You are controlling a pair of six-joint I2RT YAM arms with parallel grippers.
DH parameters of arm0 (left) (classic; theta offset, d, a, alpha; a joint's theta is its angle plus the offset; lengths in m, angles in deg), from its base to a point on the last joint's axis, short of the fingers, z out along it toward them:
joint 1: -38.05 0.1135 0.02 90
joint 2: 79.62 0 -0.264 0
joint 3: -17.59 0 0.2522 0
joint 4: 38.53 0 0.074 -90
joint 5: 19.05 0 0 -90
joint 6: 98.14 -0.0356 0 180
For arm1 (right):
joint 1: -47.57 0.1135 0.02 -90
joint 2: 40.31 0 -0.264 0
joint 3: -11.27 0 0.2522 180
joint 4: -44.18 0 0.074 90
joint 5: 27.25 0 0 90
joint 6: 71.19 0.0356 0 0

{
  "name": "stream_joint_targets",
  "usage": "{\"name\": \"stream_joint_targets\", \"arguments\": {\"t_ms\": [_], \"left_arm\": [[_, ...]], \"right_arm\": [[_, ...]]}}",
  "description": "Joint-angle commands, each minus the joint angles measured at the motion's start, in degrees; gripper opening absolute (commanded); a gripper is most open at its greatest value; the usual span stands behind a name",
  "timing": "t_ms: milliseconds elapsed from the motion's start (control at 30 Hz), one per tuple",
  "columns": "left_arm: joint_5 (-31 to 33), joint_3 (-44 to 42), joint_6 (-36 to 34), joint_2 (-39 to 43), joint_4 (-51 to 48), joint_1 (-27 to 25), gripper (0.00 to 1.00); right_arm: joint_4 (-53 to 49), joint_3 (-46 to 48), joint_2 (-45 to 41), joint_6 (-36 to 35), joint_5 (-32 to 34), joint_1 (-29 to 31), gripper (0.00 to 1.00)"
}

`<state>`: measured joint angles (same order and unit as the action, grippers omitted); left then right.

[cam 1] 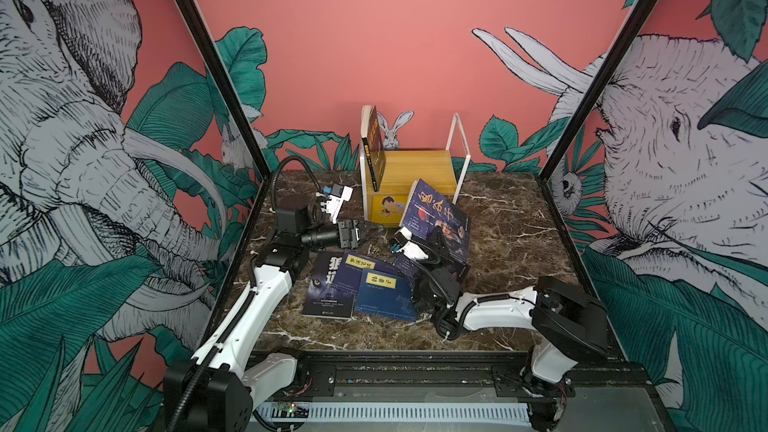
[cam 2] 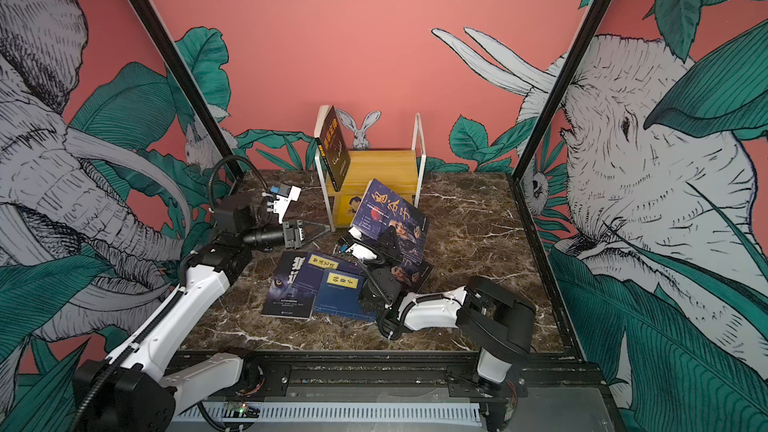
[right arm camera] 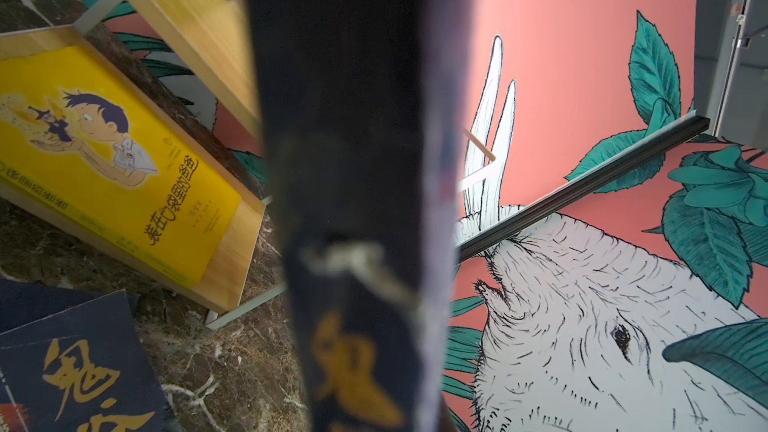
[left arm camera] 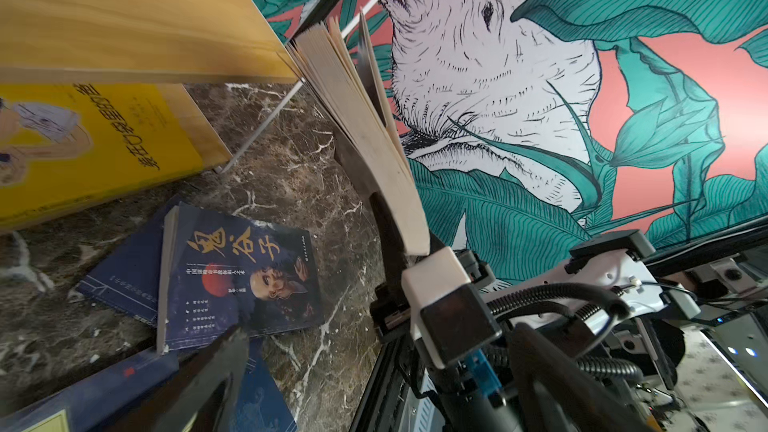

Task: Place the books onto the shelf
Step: 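Carry the upright book to the shelf top beside the black book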

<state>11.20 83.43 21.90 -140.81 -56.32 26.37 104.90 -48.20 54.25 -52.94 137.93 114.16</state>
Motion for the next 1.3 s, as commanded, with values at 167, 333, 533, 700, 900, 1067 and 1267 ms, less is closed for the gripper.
{"name": "stream_joint_targets", "arguments": {"t_ms": [167,333,533,700,900,1067,1267], "left_arm": [[7.8,2.4,-16.7,7.2,-11.3,2.7,0.99],[14.7,5.5,-23.0,9.7,-19.0,2.7,0.99],[19.1,7.0,-28.1,14.6,-22.7,2.7,0.99],[21.2,1.8,-26.6,20.4,-13.8,3.0,1.0],[19.4,-5.4,-20.7,24.7,-3.2,8.5,0.99],[19.2,-11.1,-18.7,27.9,2.7,13.0,0.99],[17.7,-17.5,-15.0,31.1,4.6,17.3,0.99]], "right_arm": [[-19.9,-10.4,-12.4,7.0,-0.5,0.6,0.0],[-59.8,-20.7,-20.3,40.0,-11.0,-0.6,0.0],[-68.8,-33.0,-19.0,51.5,-18.8,-4.1,0.0],[-70.0,-40.9,-14.6,55.4,-24.7,-6.1,0.0],[-70.0,-47.7,-8.8,58.5,-29.9,-7.8,0.0],[-69.7,-50.2,-5.5,65.6,-34.1,-11.0,0.0],[-63.2,-47.0,-3.5,72.6,-35.5,-14.9,0.0]]}}
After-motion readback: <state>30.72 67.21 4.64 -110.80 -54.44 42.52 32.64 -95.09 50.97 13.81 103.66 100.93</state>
